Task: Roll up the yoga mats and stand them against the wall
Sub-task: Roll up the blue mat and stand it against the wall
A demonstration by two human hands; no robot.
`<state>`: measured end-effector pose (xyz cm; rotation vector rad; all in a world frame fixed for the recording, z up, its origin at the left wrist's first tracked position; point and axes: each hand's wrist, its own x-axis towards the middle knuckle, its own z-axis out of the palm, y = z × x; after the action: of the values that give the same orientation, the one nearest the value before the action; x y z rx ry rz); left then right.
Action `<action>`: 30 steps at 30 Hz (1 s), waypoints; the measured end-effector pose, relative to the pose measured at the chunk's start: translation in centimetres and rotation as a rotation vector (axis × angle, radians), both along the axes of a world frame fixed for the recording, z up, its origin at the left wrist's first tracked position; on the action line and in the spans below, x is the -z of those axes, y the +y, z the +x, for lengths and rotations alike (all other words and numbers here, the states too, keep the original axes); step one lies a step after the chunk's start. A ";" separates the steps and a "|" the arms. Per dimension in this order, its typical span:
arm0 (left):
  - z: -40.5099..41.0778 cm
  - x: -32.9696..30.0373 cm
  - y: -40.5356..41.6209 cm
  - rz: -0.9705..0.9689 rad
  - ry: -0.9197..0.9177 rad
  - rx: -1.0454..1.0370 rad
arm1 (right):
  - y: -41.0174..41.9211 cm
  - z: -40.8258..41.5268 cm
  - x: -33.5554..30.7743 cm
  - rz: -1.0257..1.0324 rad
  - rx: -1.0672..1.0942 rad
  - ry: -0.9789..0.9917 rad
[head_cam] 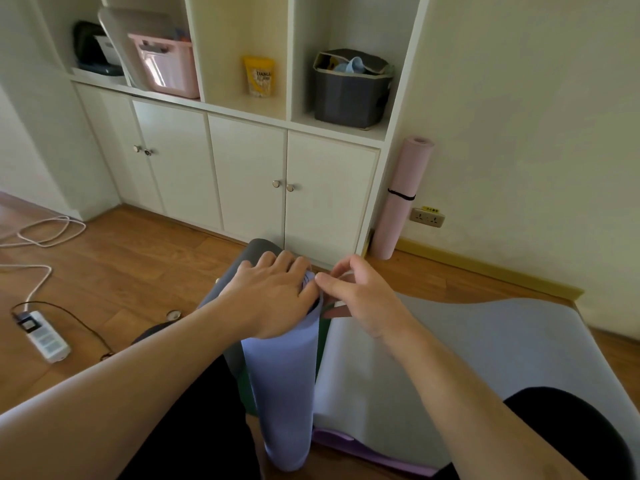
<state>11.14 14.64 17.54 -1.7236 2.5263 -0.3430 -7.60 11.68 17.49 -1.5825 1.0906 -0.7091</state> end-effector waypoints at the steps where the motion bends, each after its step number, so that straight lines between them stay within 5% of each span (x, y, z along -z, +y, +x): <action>1: -0.2 0.1 0.1 -0.007 0.007 -0.001 | -0.2 -0.2 0.3 0.041 -0.018 0.002; 5: 0.0 -0.2 0.3 0.025 -0.009 -0.008 | -0.6 -1.1 1.4 0.122 -0.091 -0.061; 12: -0.1 -0.5 1.0 0.036 -0.057 0.001 | -0.4 -1.6 1.7 -0.041 -0.249 -0.012; 30: 3.8 -1.0 3.1 0.110 0.045 -0.039 | -0.7 2.6 1.6 -0.070 -0.155 -0.084</action>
<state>14.99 17.77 18.57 -1.7563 2.4866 -0.1622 -5.05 10.97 15.84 -1.6618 0.8794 -0.7088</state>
